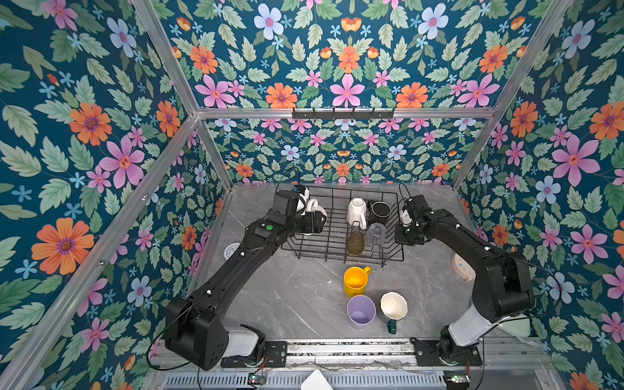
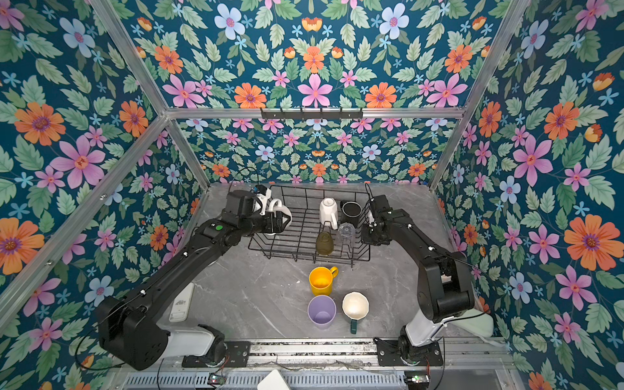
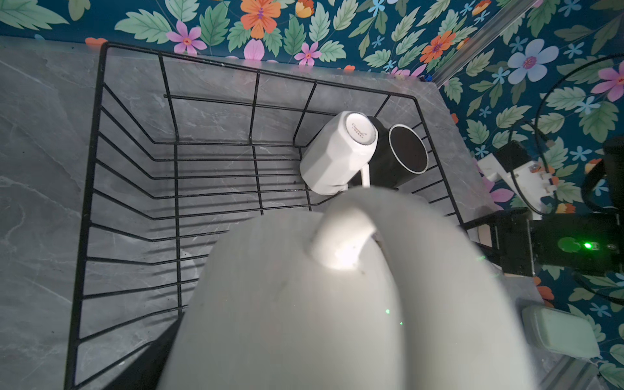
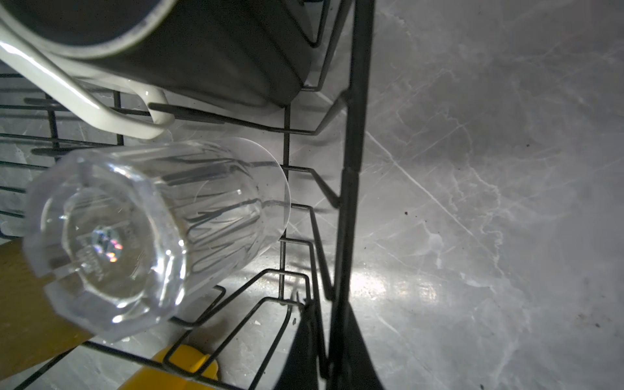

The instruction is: Load the cups into the dish rack

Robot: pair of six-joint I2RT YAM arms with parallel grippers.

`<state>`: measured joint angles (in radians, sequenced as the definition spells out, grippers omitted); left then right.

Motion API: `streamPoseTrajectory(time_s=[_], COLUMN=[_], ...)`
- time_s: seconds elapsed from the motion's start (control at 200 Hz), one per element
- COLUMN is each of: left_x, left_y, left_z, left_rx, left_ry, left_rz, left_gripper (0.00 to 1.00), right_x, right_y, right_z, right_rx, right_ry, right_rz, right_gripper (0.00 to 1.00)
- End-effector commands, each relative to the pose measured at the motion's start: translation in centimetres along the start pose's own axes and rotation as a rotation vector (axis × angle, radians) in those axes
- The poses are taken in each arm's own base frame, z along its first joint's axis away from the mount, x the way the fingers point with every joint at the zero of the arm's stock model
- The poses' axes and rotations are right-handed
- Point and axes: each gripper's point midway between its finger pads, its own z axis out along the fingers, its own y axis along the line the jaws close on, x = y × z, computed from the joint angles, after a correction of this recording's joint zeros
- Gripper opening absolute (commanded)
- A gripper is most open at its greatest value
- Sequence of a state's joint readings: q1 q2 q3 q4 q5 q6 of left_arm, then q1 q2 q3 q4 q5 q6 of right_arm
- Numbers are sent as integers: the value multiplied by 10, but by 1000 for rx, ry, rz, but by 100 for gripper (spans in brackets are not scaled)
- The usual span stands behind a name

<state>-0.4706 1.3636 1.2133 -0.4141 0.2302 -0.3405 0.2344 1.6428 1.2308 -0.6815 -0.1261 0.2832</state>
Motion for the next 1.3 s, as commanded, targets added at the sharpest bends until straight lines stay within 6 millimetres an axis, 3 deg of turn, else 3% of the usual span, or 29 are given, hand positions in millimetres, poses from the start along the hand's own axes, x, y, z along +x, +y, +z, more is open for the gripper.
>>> streamPoseTrajectory(time_s=[0.0, 0.26, 0.805, 1.1, 1.295], left_x=[-10, -6, 18, 17, 20], left_y=[0, 5, 24, 38, 44], left_z=[0, 17, 75, 100, 116], left_rx=[-10, -42, -103, -166, -190], left_ry=[-20, 52, 226, 256, 276], left_rz=[25, 35, 18, 17, 7], left_gripper=[0, 0, 0, 0, 0], right_x=[5, 8, 12, 12, 4], right_y=[3, 7, 18, 25, 26], right_z=[0, -1, 3, -8, -28], right_rx=[7, 6, -9, -44, -44], right_ry=[12, 19, 35, 25, -55], right_rz=[-114, -150, -197, -168, -151], right_gripper=[0, 0, 0, 40, 75])
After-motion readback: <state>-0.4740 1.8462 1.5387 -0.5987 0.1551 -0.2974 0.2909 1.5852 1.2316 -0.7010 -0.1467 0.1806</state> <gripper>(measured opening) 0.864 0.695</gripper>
